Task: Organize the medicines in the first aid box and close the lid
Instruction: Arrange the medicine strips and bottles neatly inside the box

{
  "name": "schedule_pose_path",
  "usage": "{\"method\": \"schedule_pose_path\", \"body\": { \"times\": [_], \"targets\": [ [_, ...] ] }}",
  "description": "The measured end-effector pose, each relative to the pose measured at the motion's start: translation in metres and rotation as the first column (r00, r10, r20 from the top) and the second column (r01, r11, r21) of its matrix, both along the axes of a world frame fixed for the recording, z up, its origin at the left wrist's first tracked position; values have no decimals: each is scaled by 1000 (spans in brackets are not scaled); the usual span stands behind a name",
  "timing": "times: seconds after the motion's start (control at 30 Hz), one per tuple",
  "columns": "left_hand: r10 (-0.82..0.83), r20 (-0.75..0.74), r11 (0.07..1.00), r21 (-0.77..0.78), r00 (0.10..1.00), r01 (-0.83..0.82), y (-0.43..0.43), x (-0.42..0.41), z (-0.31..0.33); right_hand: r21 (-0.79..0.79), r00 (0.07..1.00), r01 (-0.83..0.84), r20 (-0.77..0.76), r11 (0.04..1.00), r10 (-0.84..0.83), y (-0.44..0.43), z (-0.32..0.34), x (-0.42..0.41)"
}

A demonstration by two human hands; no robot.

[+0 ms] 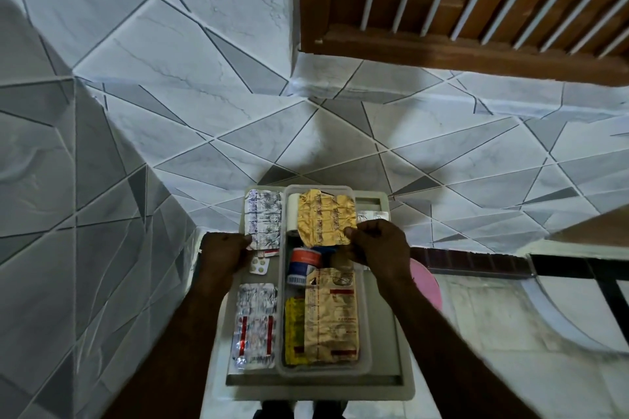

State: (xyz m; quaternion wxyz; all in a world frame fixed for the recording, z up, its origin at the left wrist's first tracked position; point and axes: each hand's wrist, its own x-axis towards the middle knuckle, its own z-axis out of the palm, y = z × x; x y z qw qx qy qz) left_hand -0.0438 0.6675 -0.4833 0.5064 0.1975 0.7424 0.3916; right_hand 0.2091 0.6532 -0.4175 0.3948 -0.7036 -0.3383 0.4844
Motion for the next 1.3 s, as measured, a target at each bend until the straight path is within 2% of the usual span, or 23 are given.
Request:
{"method": "schedule_pose_path", "body": {
  "times": [0.07, 0.1, 0.17, 0.27, 0.4, 0.53, 0.7, 0.83, 0.9, 1.03, 1.1, 1.13, 1.2, 1.3],
  "targets": [
    [-4, 41, 998, 66, 999, 2, -1, -3, 1, 14, 998, -8, 66, 1000, 7, 0, -3, 0],
    [26, 80, 998, 50, 996, -30, -2, -6, -1, 21, 994, -20, 105, 1000, 18, 0, -5, 0],
    [16, 67, 1000, 13, 998, -17, -5, -8, 0, 33, 987, -42, 156, 999, 36, 0, -6, -2],
    [-24, 83, 1000, -9, 996, 25, -9, -11, 1, 50, 986, -55, 163, 997, 46, 0, -4, -5],
    [76, 133, 997, -12, 988, -75, -19, -18, 8, 38, 982, -85, 170, 996, 78, 0, -6, -2],
    [89, 153, 995, 28, 984, -95, -41, -23, 33, 61, 986, -84, 149, 995, 74, -4, -5, 4],
    [-94, 197, 995, -3, 976, 97, -75, -15, 74, 160, 929, -202, 344, 966, 138, -6, -1, 8],
    [-286, 264, 947, -70, 921, 314, -105, 10, 89, 220, 900, -277, 401, 935, 173, 0, 6, 7],
    [-320, 274, 930, -94, 907, 356, -116, 27, 90, 226, 886, -321, 414, 920, 207, 3, 12, 4],
    [-348, 130, 925, -115, 928, 363, -131, 53, 83, 203, 858, -405, 422, 892, 293, 4, 14, -3],
    [-390, -17, 915, -120, 920, 386, -137, 59, 78, 170, 813, -464, 472, 869, 342, 4, 13, -6],
    [-446, -130, 893, -132, 886, 430, -139, 60, 75, 143, 785, -491, 501, 859, 365, 4, 12, -8],
    [-564, -390, 822, -184, 728, 539, -144, 62, 74, 101, 738, -534, 541, 839, 405, 5, 9, -9],
    [-582, -685, 754, -252, 438, 607, -148, 67, 75, 86, 662, -607, 604, 790, 444, 6, 6, -13]
  ]
}}
